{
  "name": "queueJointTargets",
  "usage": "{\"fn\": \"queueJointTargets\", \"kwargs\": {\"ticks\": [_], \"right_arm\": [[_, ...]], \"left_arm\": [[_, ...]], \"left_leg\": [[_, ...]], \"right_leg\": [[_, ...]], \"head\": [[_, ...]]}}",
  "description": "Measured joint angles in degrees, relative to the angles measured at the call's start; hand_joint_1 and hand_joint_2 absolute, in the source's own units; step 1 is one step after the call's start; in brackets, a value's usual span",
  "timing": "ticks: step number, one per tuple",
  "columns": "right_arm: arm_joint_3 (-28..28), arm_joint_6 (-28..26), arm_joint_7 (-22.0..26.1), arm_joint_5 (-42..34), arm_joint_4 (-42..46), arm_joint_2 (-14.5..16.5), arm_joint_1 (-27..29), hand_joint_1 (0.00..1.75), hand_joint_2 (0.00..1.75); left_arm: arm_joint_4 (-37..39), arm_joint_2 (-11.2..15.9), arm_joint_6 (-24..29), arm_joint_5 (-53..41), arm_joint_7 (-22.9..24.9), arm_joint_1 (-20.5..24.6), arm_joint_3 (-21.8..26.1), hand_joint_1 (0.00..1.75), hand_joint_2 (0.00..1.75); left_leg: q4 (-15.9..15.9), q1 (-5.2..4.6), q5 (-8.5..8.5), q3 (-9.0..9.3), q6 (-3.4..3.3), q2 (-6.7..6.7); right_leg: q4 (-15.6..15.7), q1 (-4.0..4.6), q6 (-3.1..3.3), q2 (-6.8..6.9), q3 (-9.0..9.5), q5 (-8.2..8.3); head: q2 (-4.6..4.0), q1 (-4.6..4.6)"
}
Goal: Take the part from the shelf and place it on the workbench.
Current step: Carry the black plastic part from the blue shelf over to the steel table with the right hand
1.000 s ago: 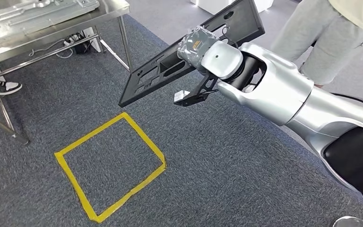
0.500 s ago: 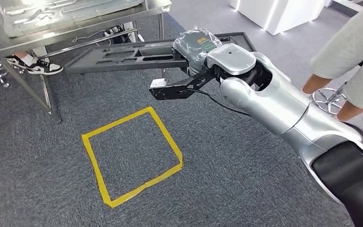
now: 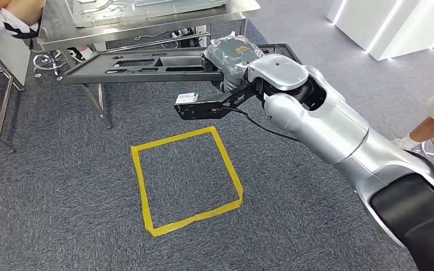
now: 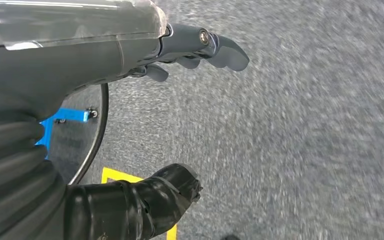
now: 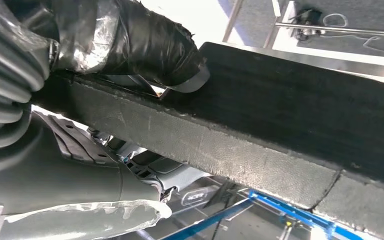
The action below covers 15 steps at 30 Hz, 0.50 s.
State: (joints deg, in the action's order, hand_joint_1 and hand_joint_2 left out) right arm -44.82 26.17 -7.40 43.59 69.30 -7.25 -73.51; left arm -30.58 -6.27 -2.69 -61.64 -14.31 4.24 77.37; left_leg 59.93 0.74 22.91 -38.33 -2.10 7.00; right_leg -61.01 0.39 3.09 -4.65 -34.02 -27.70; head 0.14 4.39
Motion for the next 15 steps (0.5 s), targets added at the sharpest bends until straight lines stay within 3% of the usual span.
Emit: {"fn": "queueJointTargets", "kwargs": {"ticks": [1,2,3,4,6,8,10,11,13,15], "right_arm": [[0.03,0.02,0.03,-0.01,0.05,0.01,-0.08,1.75,1.75],[0.05,0.04,0.05,-0.01,0.10,0.02,-0.16,1.75,1.75],[0.06,0.07,0.05,-0.01,0.17,0.04,-0.21,1.75,1.75],[0.07,0.08,0.06,0.00,0.25,0.11,-0.23,1.75,1.75],[0.07,0.10,0.08,0.01,0.36,0.22,-0.40,1.75,1.75],[0.08,0.13,0.11,-0.01,0.38,0.25,-0.52,1.75,1.75],[0.07,0.17,0.16,-0.07,0.32,0.25,-0.36,1.75,1.75],[0.07,0.19,0.19,-0.10,0.28,0.25,-0.27,1.75,1.75],[0.06,0.21,0.22,-0.14,0.25,0.25,-0.27,1.75,1.75],[0.06,0.20,0.23,-0.14,0.19,0.22,-0.42,1.75,1.75]], "left_arm": [[-0.08,-0.09,-0.02,0.03,0.04,-0.05,0.01,0.00,1.75],[-0.17,-0.09,-0.04,0.05,0.07,-0.09,0.01,0.00,1.75],[-0.23,-0.01,-0.04,0.10,0.10,-0.15,0.02,0.00,1.75],[-0.25,-0.07,-0.05,0.14,0.12,-0.22,0.02,0.00,1.75],[-0.31,-0.13,-0.08,0.20,0.16,-0.14,0.02,0.00,1.75],[-0.34,-0.11,-0.09,0.20,0.19,0.00,0.02,0.00,1.75],[-0.35,-0.06,-0.09,0.23,0.22,0.02,0.02,0.00,1.75],[-0.35,-0.04,-0.09,0.25,0.23,-0.02,0.02,0.00,1.75],[-0.35,0.07,-0.09,0.27,0.26,-0.08,0.02,0.00,1.75],[-0.36,0.13,-0.10,0.27,0.27,-0.02,0.01,0.00,1.75]], "left_leg": [[-0.18,0.32,-0.24,-0.21,0.35,0.62],[-0.45,0.48,-0.50,-0.35,0.81,1.29],[-0.65,0.63,-0.72,-0.44,1.19,1.80],[-0.55,0.43,-0.63,-0.58,1.51,1.35],[2.60,0.01,1.45,-2.03,1.94,-1.98],[9.26,0.14,5.11,-5.07,2.44,-5.48],[13.51,0.67,6.53,-6.85,3.10,-6.57],[12.69,0.95,5.78,-6.18,3.45,-6.91],[5.92,1.36,2.81,-2.17,4.14,-8.62],[0.68,1.26,1.40,0.93,3.92,-10.62]], "right_leg": [[0.86,0.19,0.37,-0.43,0.26,0.10],[1.28,0.42,0.46,0.01,0.33,0.37],[2.07,0.12,0.40,0.88,0.70,0.73],[2.99,-0.09,0.27,1.73,1.15,1.16],[4.81,-0.60,0.03,3.55,2.07,2.08],[5.18,-0.45,-0.07,5.24,2.27,2.24],[4.98,-0.62,-0.44,7.08,2.18,2.04],[4.72,-0.80,-0.74,7.96,2.13,1.83],[3.73,-1.15,-1.59,9.57,2.01,1.10],[2.48,-0.94,-2.58,10.87,1.77,0.13]], "head": [[0.01,0.01],[0.00,-0.01],[0.01,-0.09],[0.01,-0.07],[0.01,0.12],[0.00,0.29],[-0.01,0.30],[-0.01,0.29],[-0.01,0.31],[0.00,0.27]]}}
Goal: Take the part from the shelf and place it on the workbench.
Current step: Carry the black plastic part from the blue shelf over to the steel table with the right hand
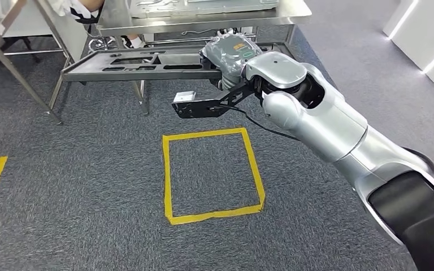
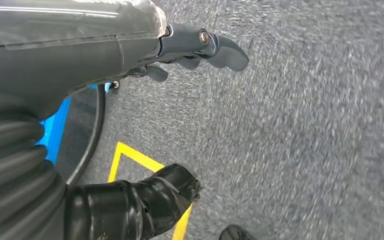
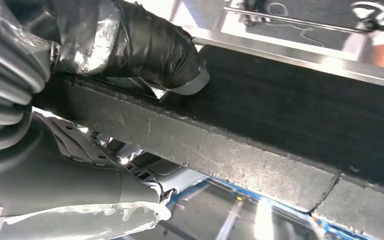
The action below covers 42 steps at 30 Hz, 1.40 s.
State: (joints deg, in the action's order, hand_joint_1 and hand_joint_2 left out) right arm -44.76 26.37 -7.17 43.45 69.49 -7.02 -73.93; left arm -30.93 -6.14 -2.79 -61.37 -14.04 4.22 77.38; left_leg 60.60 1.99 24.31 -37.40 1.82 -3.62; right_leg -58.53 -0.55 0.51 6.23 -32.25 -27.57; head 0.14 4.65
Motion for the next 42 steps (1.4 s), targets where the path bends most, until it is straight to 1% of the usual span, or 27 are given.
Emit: {"fn": "queueJointTargets", "kwargs": {"ticks": [1,3,4,6,7,8,9,10,11,12,13,15,16,18,20,22,24,25,26,27,29,31,32,36,39,41,42], "right_arm": [[0.00,-0.02,0.02,0.00,-0.05,-0.03,-0.07,1.75,1.75],[0.00,-0.02,0.26,-0.13,-0.15,-0.04,-0.14,1.75,1.75],[0.00,0.02,0.49,-0.32,-0.20,-0.02,-0.18,1.75,1.75],[0.01,0.14,1.02,-0.95,-0.32,-0.10,-0.34,1.75,1.75],[0.01,0.19,1.23,-1.26,-0.40,-0.22,-0.41,1.75,1.75],[0.01,0.20,1.41,-1.50,-0.52,-0.36,-0.44,1.75,1.75],[0.01,0.17,1.52,-1.63,-0.68,-0.46,-0.45,1.75,1.75],[0.01,0.12,1.61,-1.70,-0.85,-0.54,-0.45,1.75,1.75],[0.00,0.06,1.63,-1.72,-1.03,-0.57,-0.50,1.75,1.75],[0.00,0.01,1.63,-1.73,-1.18,-0.58,-0.62,1.75,1.75],[0.00,-0.05,1.62,-1.72,-1.25,-0.58,-0.85,1.75,1.75],[0.00,-0.30,1.46,-1.58,-1.30,-0.57,-1.38,1.75,1.75],[0.00,-0.48,1.32,-1.44,-1.27,-0.54,-1.58,1.75,1.75],[0.00,-0.77,0.95,-1.09,-1.21,-0.48,-1.71,1.75,1.75],[0.00,-0.95,0.63,-0.86,-1.06,-0.38,-1.69,1.75,1.75],[0.00,-1.17,0.44,-0.76,-0.90,-0.29,-1.73,1.75,1.75],[0.00,-1.29,0.29,-0.69,-0.86,-0.26,-1.66,1.75,1.75],[0.00,-1.32,0.20,-0.68,-0.86,-0.25,-1.51,1.75,1.75],[0.00,-1.38,0.08,-0.68,-0.85,-0.25,-1.34,1.75,1.75],[0.00,-1.45,-0.08,-0.67,-0.81,-0.24,-1.20,1.75,1.75],[0.04,-1.66,-0.51,-0.57,-0.66,-0.21,-1.06,1.75,1.75],[0.24,-1.90,-0.94,-0.28,-0.41,-0.14,-1.01,1.75,1.75],[0.37,-2.01,-1.09,-0.14,-0.28,-0.09,-0.95,1.75,1.75],[0.73,-2.10,-1.23,-0.01,0.05,-0.04,-0.80,1.75,1.75],[0.84,-2.11,-1.25,0.00,0.10,-0.09,-0.82,1.75,1.75],[1.05,-2.12,-1.25,0.00,0.10,-0.14,-0.80,1.75,1.75],[1.17,-2.13,-1.26,0.00,0.10,-0.17,-0.59,1.75,1.75]], "left_arm": [[-0.01,0.00,0.01,0.00,0.02,0.00,0.00,0.00,1.75],[-0.02,0.02,0.03,0.00,0.07,-0.08,0.01,0.00,1.75],[-0.02,0.02,0.05,0.01,0.09,-0.13,0.02,0.00,1.75],[-0.02,0.04,0.13,0.02,0.10,-0.04,0.01,0.00,1.75],[-0.02,0.05,0.15,0.04,0.10,0.03,0.00,0.00,1.75],[-0.02,0.07,0.17,0.07,0.10,0.09,-0.01,0.00,1.75],[-0.02,0.07,0.17,0.11,0.09,0.13,-0.01,0.00,1.75],[-0.02,0.08,0.16,0.16,0.09,0.14,-0.01,0.00,1.75],[-0.02,0.08,0.15,0.20,0.09,0.14,-0.01,0.00,1.75],[-0.02,0.08,0.13,0.22,0.08,0.13,-0.01,0.00,1.75],[-0.02,0.07,0.10,0.24,0.09,0.12,-0.01,0.00,1.75],[-0.02,-0.16,0.05,0.27,0.09,0.10,-0.01,0.00,1.75],[-0.02,-0.24,0.05,0.31,0.09,0.10,-0.01,0.00,1.75],[-0.05,-0.25,0.04,0.39,0.09,0.10,-0.01,0.00,1.75],[-0.15,-0.26,0.01,0.44,0.08,0.12,-0.01,0.00,1.75],[-0.24,-0.29,-0.05,0.45,0.08,0.11,-0.01,0.00,1.75],[-0.25,-0.21,-0.08,0.46,0.08,0.07,-0.01,0.00,1.75],[-0.26,-0.16,-0.08,0.46,0.09,0.06,-0.01,0.00,1.75],[-0.26,-0.13,-0.09,0.46,0.09,0.06,-0.01,0.00,1.75],[-0.27,-0.13,-0.10,0.46,0.09,0.07,-0.01,0.00,1.75],[-0.32,-0.12,-0.11,0.48,0.09,0.06,-0.02,0.00,1.75],[-0.43,-0.11,-0.13,0.56,0.08,-0.06,-0.01,0.00,1.75],[-0.50,-0.11,-0.14,0.58,0.08,-0.11,-0.01,0.00,1.75],[-0.64,-0.14,-0.16,0.59,0.10,-0.06,-0.03,0.00,1.75],[-0.66,-0.14,-0.16,0.59,0.10,-0.03,-0.03,0.00,1.75],[-0.68,-0.15,-0.16,0.59,0.09,0.00,-0.03,0.00,1.75],[-0.69,-0.15,-0.16,0.59,0.09,0.02,-0.03,0.00,1.75]], "left_leg": [[-0.69,-0.15,0.11,0.33,-0.45,-0.32],[-0.39,-0.30,0.21,0.09,-1.59,0.73],[-0.47,-0.24,0.14,0.03,-1.97,1.23],[-0.68,-0.12,-0.08,-0.01,-2.67,2.03],[-0.76,-0.13,-0.15,-0.05,-2.94,2.37],[-0.78,-0.24,-0.19,-0.08,-3.16,2.73],[-0.78,-0.39,-0.20,-0.10,-3.30,3.14],[-0.77,-0.57,-0.20,-0.10,-3.39,3.57],[-0.76,-0.75,-0.21,-0.08,-3.45,3.98],[-0.75,-0.92,-0.23,-0.05,-3.47,4.34],[-0.75,-1.04,-0.26,-0.02,-3.50,4.64],[-0.77,-1.16,-0.42,-0.11,-3.35,5.01],[-0.81,-1.08,-0.56,-0.21,-3.16,5.09],[-1.07,-0.89,-0.90,-0.31,-2.55,5.15],[-0.69,-0.98,-0.49,-0.53,-2.05,5.02],[3.15,-1.05,2.16,-2.16,-1.65,4.65],[10.23,-0.89,5.80,-5.10,-1.13,4.33],[12.80,-0.79,6.68,-6.12,-0.88,4.22],[13.50,-0.66,6.54,-6.21,-0.63,4.09],[11.90,-0.52,5.38,-5.14,-0.42,4.00],[4.59,-0.14,2.43,-0.85,-0.14,4.70],[-0.30,-0.14,1.38,1.90,-0.51,5.52],[-0.80,-0.28,1.60,2.18,-0.87,5.61],[-1.35,-0.17,1.05,2.28,-2.37,4.01],[-1.56,-0.11,0.96,2.33,-2.71,3.65],[-1.57,-0.16,0.96,2.28,-2.97,3.29],[-1.57,-0.22,0.99,2.26,-3.13,2.72]], "right_leg": [[-0.39,0.20,-0.39,0.54,-0.03,-0.32],[-0.53,0.31,-0.92,1.42,0.14,-0.60],[-0.73,0.13,-1.21,1.01,0.22,-0.91],[-3.55,-0.31,-1.60,-2.05,-0.91,-3.14],[-6.50,-0.45,-1.69,-3.98,-2.25,-4.93],[-10.34,-0.48,-1.64,-5.23,-4.12,-6.79],[-13.93,-0.42,-1.56,-5.72,-5.93,-8.08],[-16.16,-0.32,-1.39,-5.90,-7.17,-8.43],[-16.54,-0.18,-1.10,-5.97,-7.57,-7.73],[-14.61,0.04,-0.67,-6.02,-6.88,-6.04],[-10.91,0.37,0.01,-6.14,-5.30,-3.75],[-3.86,1.11,1.46,-6.35,-2.26,-0.65],[-1.87,1.45,1.93,-6.40,-1.48,0.00],[-0.87,1.77,2.13,-6.26,-1.32,0.27],[0.27,1.29,2.18,-5.97,-0.85,0.97],[1.39,0.81,2.38,-5.64,-0.42,1.72],[1.48,0.84,2.57,-5.52,-0.55,1.91],[1.37,0.81,2.54,-5.48,-0.65,1.91],[1.21,0.74,2.45,-5.45,-0.74,1.87],[0.97,0.64,2.29,-5.54,-0.82,1.78],[0.14,0.42,1.65,-5.84,-1.09,1.35],[-0.76,0.40,0.85,-6.19,-1.59,0.99],[-0.93,0.43,0.49,-6.37,-1.82,0.99],[-1.62,0.44,-0.56,-6.98,-2.35,0.52],[-2.51,0.36,-0.80,-6.85,-2.72,-0.23],[-5.75,0.27,-1.01,-6.78,-4.27,-2.11],[-9.61,0.16,-1.21,-6.71,-6.14,-3.59]], "head": [[0.00,-0.07],[0.01,-0.24],[0.00,-0.27],[0.00,-0.29],[0.00,-0.31],[0.00,-0.29],[-0.01,-0.29],[-0.01,-0.29],[-0.01,-0.29],[-0.01,-0.29],[-0.01,-0.29],[-0.01,-0.30],[-0.01,-0.33],[-0.01,-0.47],[0.00,-0.49],[0.01,-0.42],[0.00,-0.38],[-0.01,-0.38],[-0.01,-0.39],[-0.01,-0.38],[-0.01,-0.39],[0.00,-0.42],[0.00,-0.43],[-0.01,-0.52],[-0.01,-0.62],[-0.01,-0.67],[-0.01,-0.69]]}}
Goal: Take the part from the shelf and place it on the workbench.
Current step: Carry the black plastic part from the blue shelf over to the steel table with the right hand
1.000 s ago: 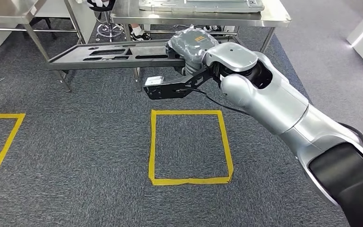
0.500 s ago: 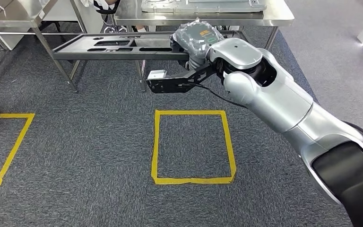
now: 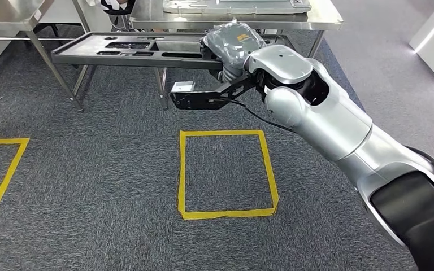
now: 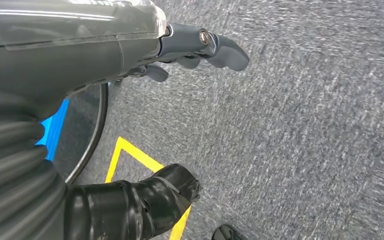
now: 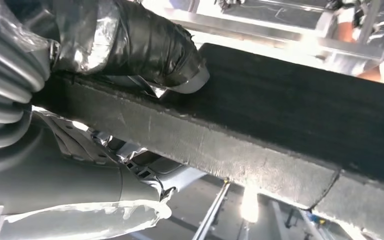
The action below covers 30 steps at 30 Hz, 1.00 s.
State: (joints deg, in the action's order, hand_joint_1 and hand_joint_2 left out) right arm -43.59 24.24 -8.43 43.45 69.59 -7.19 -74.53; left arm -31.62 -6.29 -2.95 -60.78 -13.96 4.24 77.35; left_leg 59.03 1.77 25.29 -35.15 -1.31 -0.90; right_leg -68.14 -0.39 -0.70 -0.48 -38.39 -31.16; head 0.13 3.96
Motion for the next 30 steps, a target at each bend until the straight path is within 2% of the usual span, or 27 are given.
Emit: {"fn": "queueJointTargets", "kwargs": {"ticks": [1,2,3,5,6,7,9,10,12,13,14,15,16,17,18,19,21,22,24,26,28,30], "right_arm": [[0.10,-0.01,-0.05,0.01,0.00,-0.01,0.24,1.75,1.75],[0.17,-0.02,-0.16,0.05,0.01,-0.02,0.48,1.75,1.75],[0.28,-0.02,-0.32,0.15,0.05,-0.02,0.69,1.75,1.75],[0.79,-0.01,-0.59,0.64,0.30,0.02,0.69,1.75,1.75],[1.05,0.00,-0.65,0.95,0.44,0.15,0.66,1.75,1.75],[1.25,0.02,-0.67,1.22,0.56,0.27,0.65,1.75,1.75],[1.39,0.04,-0.67,1.56,0.64,0.49,0.64,1.75,1.75],[1.46,0.04,-0.67,1.72,0.68,0.52,0.63,1.75,1.75],[1.63,0.05,-0.67,2.08,0.75,0.75,0.52,1.75,1.75],[1.70,0.07,-0.66,2.21,0.78,0.95,0.48,1.75,1.75],[1.71,0.10,-0.63,2.28,0.76,1.14,0.51,1.75,1.75],[1.70,0.14,-0.57,2.32,0.74,1.31,0.62,1.75,1.75],[1.70,0.19,-0.46,2.38,0.71,1.43,0.74,1.75,1.75],[1.69,0.24,-0.33,2.52,0.69,1.53,0.85,1.75,1.75],[1.69,0.26,-0.21,2.77,0.68,1.63,0.90,1.75,1.75],[1.69,0.29,-0.12,3.10,0.67,1.72,0.88,1.75,1.75],[1.69,0.40,0.01,3.99,0.63,1.80,0.70,1.75,1.75],[1.69,0.51,0.15,4.39,0.59,1.81,0.61,1.75,1.75],[1.67,0.75,0.55,4.94,0.50,1.81,0.47,1.75,1.75],[1.67,0.90,0.96,5.15,0.40,1.79,0.34,1.75,1.75],[1.67,0.96,1.19,5.22,0.25,1.77,0.07,1.75,1.75],[1.52,1.01,1.33,5.26,0.07,1.78,-0.03,1.75,1.75]], "left_arm": [[-0.01,-0.01,0.00,0.00,0.00,0.03,0.00,0.00,1.75],[-0.01,-0.01,-0.01,0.00,0.00,0.06,0.00,0.00,1.75],[-0.01,-0.01,-0.03,0.00,0.01,0.09,-0.01,0.00,1.75],[-0.02,-0.04,-0.10,0.03,0.01,0.10,-0.02,0.00,1.75],[-0.04,-0.06,-0.12,0.05,0.02,0.08,-0.02,0.00,1.75],[-0.07,-0.08,-0.13,0.10,0.03,0.08,-0.02,0.00,1.75],[-0.11,-0.10,-0.14,0.16,0.05,0.17,-0.02,0.00,1.75],[-0.14,-0.12,-0.15,0.17,0.05,0.23,-0.02,0.00,1.75],[-0.20,-0.16,-0.19,0.19,0.06,0.24,-0.02,0.00,1.75],[-0.25,-0.17,-0.21,0.19,0.07,0.17,-0.01,0.00,1.75],[-0.30,-0.16,-0.24,0.20,0.07,0.08,-0.01,0.00,1.75],[-0.34,-0.15,-0.26,0.20,0.08,0.00,0.00,0.00,1.75],[-0.39,-0.15,-0.29,0.20,0.08,-0.04,0.00,0.00,1.75],[-0.44,-0.15,-0.35,0.20,0.09,-0.07,0.00,0.00,1.75],[-0.47,-0.15,-0.42,0.22,0.10,-0.05,0.00,0.00,1.75],[-0.52,-0.15,-0.47,0.25,0.11,-0.01,0.00,0.00,1.75],[-0.68,-0.14,-0.55,0.31,0.16,0.18,0.00,0.00,1.75],[-0.77,-0.14,-0.56,0.32,0.19,0.28,0.00,0.00,1.75],[-0.89,-0.15,-0.60,0.36,0.29,0.46,-0.01,0.00,1.75],[-0.95,-0.23,-0.63,0.41,0.50,0.51,-0.02,0.00,1.75],[-0.99,-0.31,-0.63,0.56,0.78,0.41,-0.02,0.00,1.75],[-1.01,-0.33,-0.63,0.72,1.01,0.28,-0.02,0.00,1.75]], "left_leg": [[0.01,-0.07,0.02,-0.01,-0.11,-0.66],[0.02,-0.12,0.06,0.01,-0.14,-1.31],[0.03,-0.17,0.10,0.06,-0.14,-1.98],[0.07,-0.34,0.20,0.16,0.06,-2.82],[0.09,-0.46,0.25,0.21,0.29,-3.27],[0.09,-0.56,0.30,0.27,0.54,-3.80],[-0.08,-0.64,0.34,0.57,1.19,-4.98],[0.12,-0.56,0.66,0.59,1.51,-4.80],[2.94,-0.37,2.74,-0.59,2.00,-2.70],[6.06,-0.28,4.53,-2.03,2.12,-1.17],[9.70,-0.28,6.22,-3.74,2.21,-0.22],[12.99,-0.29,7.36,-5.30,2.29,0.25],[14.78,-0.29,7.47,-6.21,2.36,0.47],[14.47,-0.29,6.43,-6.17,2.38,0.53],[12.15,-0.28,4.56,-5.19,2.33,0.57],[8.48,-0.28,2.53,-3.60,2.22,0.69],[2.52,-0.41,0.54,-0.90,1.82,1.17],[1.18,-0.52,0.49,-0.33,1.56,1.37],[0.82,-0.55,0.54,-0.22,0.94,1.43],[0.38,-0.33,0.18,-0.12,0.26,1.18],[0.08,-0.20,-0.04,-0.07,-0.30,0.94],[0.07,-0.23,-0.02,-0.16,-0.48,0.78]], "right_leg": [[-3.09,-0.11,-0.16,0.09,-1.52,-0.91],[-4.11,-0.20,-0.19,0.30,-2.02,-0.61],[-2.84,-0.24,-0.10,0.78,-1.40,0.73],[5.08,0.25,0.54,3.41,2.39,3.98],[7.65,0.59,0.87,4.37,3.53,4.74],[8.89,0.92,1.14,4.88,3.97,4.91],[9.22,1.06,1.64,3.62,3.82,5.13],[9.57,0.91,1.95,2.97,3.94,5.41],[10.29,0.51,2.67,1.75,4.20,6.06],[10.44,0.40,2.88,1.08,4.21,6.27],[10.43,0.40,3.03,0.37,4.13,6.36],[10.37,0.44,3.09,-0.43,4.07,6.40],[10.26,0.48,3.10,-1.24,4.04,6.40],[10.07,0.51,3.09,-1.89,4.02,6.34],[9.80,0.50,3.04,-2.48,4.01,6.21],[9.47,0.47,2.91,-2.94,3.99,6.01],[8.76,0.59,2.42,-3.63,3.70,5.57],[8.52,0.62,2.09,-3.84,3.49,5.46],[8.47,0.64,1.47,-4.08,3.20,5.49],[7.64,0.63,0.94,-3.14,2.87,4.74],[3.17,0.48,0.40,-1.31,0.90,1.93],[-3.98,0.17,-0.07,-0.21,-2.47,-1.31]], "head": [[0.00,0.01],[0.00,0.01],[0.00,0.01],[0.00,0.01],[0.01,0.01],[0.01,0.02],[0.01,0.03],[0.01,0.02],[0.01,0.05],[0.01,0.08],[0.01,0.11],[0.00,0.11],[0.00,0.12],[0.00,0.11],[0.00,0.11],[0.00,0.11],[0.01,0.10],[0.01,0.09],[0.01,0.08],[0.01,0.03],[0.01,-0.09],[0.01,-0.16]]}}
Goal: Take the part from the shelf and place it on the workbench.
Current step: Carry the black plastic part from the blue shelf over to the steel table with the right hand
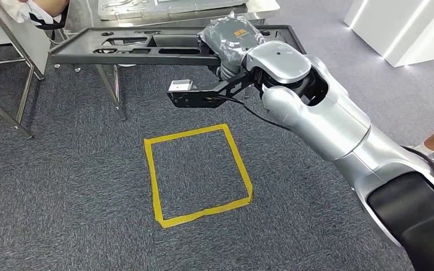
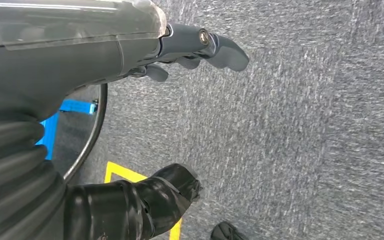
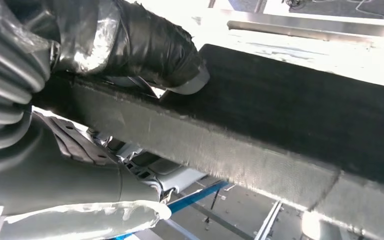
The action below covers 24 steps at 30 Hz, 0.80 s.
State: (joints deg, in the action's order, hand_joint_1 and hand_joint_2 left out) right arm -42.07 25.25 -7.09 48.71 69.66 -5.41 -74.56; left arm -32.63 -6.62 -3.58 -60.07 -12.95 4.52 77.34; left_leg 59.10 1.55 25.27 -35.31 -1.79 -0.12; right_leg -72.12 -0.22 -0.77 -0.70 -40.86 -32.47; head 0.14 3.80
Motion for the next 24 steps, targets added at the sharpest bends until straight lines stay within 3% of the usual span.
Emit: {"fn": "queueJointTargets", "kwargs": {"ticks": [1,2,3,5,6,7,9,11,13,15,16,17,18,19,21,22,24], "right_arm": [[-0.15,0.04,0.08,0.01,-0.09,0.01,0.07,1.75,1.75],[-0.30,0.09,0.16,0.01,-0.17,0.01,0.14,1.75,1.75],[-0.40,0.12,0.22,0.01,-0.24,0.01,0.16,1.75,1.75],[-0.44,0.13,0.25,0.01,-0.31,0.01,0.05,1.75,1.75],[-0.44,0.12,0.29,0.00,-0.32,0.02,-0.05,1.75,1.75],[-0.45,0.12,0.34,-0.01,-0.33,0.03,-0.12,1.75,1.75],[-0.49,0.11,0.51,-0.04,-0.36,0.04,-0.15,1.75,1.75],[-0.52,0.09,0.59,-0.05,-0.44,0.05,-0.14,1.75,1.75],[-0.53,0.05,0.60,-0.05,-0.53,0.10,-0.19,1.75,1.75],[-0.64,0.08,0.68,-0.05,-0.69,0.16,-0.03,1.75,1.75],[-0.73,0.08,0.78,-0.05,-0.82,0.19,0.19,1.75,1.75],[-0.84,0.08,0.89,-0.05,-0.96,0.20,0.39,1.75,1.75],[-0.93,0.05,0.99,-0.06,-1.09,0.21,0.55,1.75,1.75],[-0.99,0.03,1.06,-0.06,-1.19,0.22,0.60,1.75,1.75],[-1.05,-0.01,1.08,-0.04,-1.32,0.23,0.54,1.75,1.75],[-1.05,-0.02,1.08,-0.03,-1.39,0.23,0.50,1.75,1.75],[-1.06,-0.03,1.12,-0.02,-1.53,0.22,0.47,1.75,1.75]], "left_arm": [[0.00,-0.01,0.01,0.07,0.08,-0.03,0.01,0.00,1.75],[0.00,-0.01,0.01,0.12,0.15,-0.03,0.01,0.00,1.75],[0.00,-0.03,0.02,0.18,0.22,-0.03,0.01,0.00,1.75],[0.00,-0.10,0.02,0.26,0.33,-0.03,0.01,0.00,1.75],[-0.01,-0.16,0.04,0.31,0.38,-0.05,0.01,0.00,1.75],[-0.01,-0.22,0.06,0.34,0.44,-0.06,0.01,0.00,1.75],[-0.02,-0.33,0.10,0.37,0.61,-0.03,0.02,0.00,1.75],[-0.04,-0.39,0.14,0.38,0.80,0.01,0.02,0.00,1.75],[-0.08,-0.41,0.22,0.37,1.00,-0.07,0.02,0.00,1.75],[-0.15,-0.39,0.38,0.28,1.24,-0.18,0.02,0.00,1.75],[-0.19,-0.38,0.46,0.21,1.38,-0.20,0.02,0.00,1.75],[-0.24,-0.38,0.50,0.13,1.51,-0.22,0.02,0.00,1.75],[-0.31,-0.38,0.52,0.04,1.63,-0.23,0.02,0.00,1.75],[-0.44,-0.38,0.52,-0.02,1.73,-0.23,0.02,0.00,1.75],[-0.78,-0.38,0.52,-0.14,1.85,-0.25,0.02,0.00,1.75],[-0.94,-0.38,0.52,-0.19,1.90,-0.25,0.02,0.00,1.75],[-1.14,-0.40,0.53,-0.26,1.96,-0.24,0.01,0.00,1.75]], "left_leg": [[0.01,0.00,0.02,-0.01,0.00,-0.09],[0.02,0.00,0.05,0.00,0.02,-0.17],[0.03,-0.01,0.09,0.06,0.06,-0.21],[0.03,-0.06,0.19,0.21,0.24,-0.29],[0.04,-0.13,0.22,0.22,0.47,-0.35],[0.03,-0.17,0.23,0.21,0.74,-0.43],[-0.14,-0.20,0.13,0.22,1.44,-0.61],[0.22,-0.12,0.62,0.13,2.02,-0.63],[4.12,-0.06,3.11,-1.58,2.31,-0.44],[11.21,-0.07,6.29,-4.92,2.49,-0.31],[13.96,-0.07,6.98,-6.34,2.61,-0.29],[14.85,-0.06,6.62,-6.93,2.69,-0.28],[13.70,-0.05,5.27,-6.53,2.74,-0.28],[10.36,-0.03,3.19,-5.00,2.72,-0.27],[3.33,-0.12,0.57,-1.56,2.45,-0.08],[1.34,-0.22,0.18,-0.58,2.21,0.01],[0.61,-0.44,0.30,-0.33,1.67,0.09]], "right_leg": [[-2.27,-0.17,-0.13,0.20,-1.11,-0.51],[-2.62,-0.30,-0.17,0.33,-1.32,0.02],[-0.66,-0.38,-0.08,0.42,-0.41,1.58],[6.89,-0.24,0.49,0.80,3.30,5.24],[10.11,0.00,0.83,1.00,4.82,6.30],[12.05,0.25,1.11,1.16,5.70,6.72],[12.97,0.62,1.47,1.06,5.90,6.67],[13.78,0.31,2.08,0.91,6.33,7.10],[14.59,0.00,2.75,0.83,6.78,7.58],[14.61,0.16,3.04,0.64,6.78,7.64],[14.52,0.21,3.08,0.51,6.77,7.59],[14.38,0.25,3.10,0.40,6.76,7.49],[14.15,0.26,3.06,0.27,6.75,7.34],[13.82,0.23,2.94,0.17,6.75,7.10],[12.99,0.28,2.47,0.02,6.58,6.52],[12.69,0.35,2.18,-0.02,6.43,6.33],[12.51,0.51,1.65,-0.09,6.20,6.26]], "head": [[0.01,0.00],[0.00,0.00],[0.00,0.00],[-0.01,0.01],[-0.01,0.00],[-0.01,0.01],[-0.01,0.00],[-0.01,0.01],[0.00,0.05],[-0.01,0.09],[-0.01,0.08],[-0.01,0.08],[-0.01,0.08],[-0.01,0.08],[-0.01,0.08],[-0.01,0.07],[-0.01,0.06]]}}
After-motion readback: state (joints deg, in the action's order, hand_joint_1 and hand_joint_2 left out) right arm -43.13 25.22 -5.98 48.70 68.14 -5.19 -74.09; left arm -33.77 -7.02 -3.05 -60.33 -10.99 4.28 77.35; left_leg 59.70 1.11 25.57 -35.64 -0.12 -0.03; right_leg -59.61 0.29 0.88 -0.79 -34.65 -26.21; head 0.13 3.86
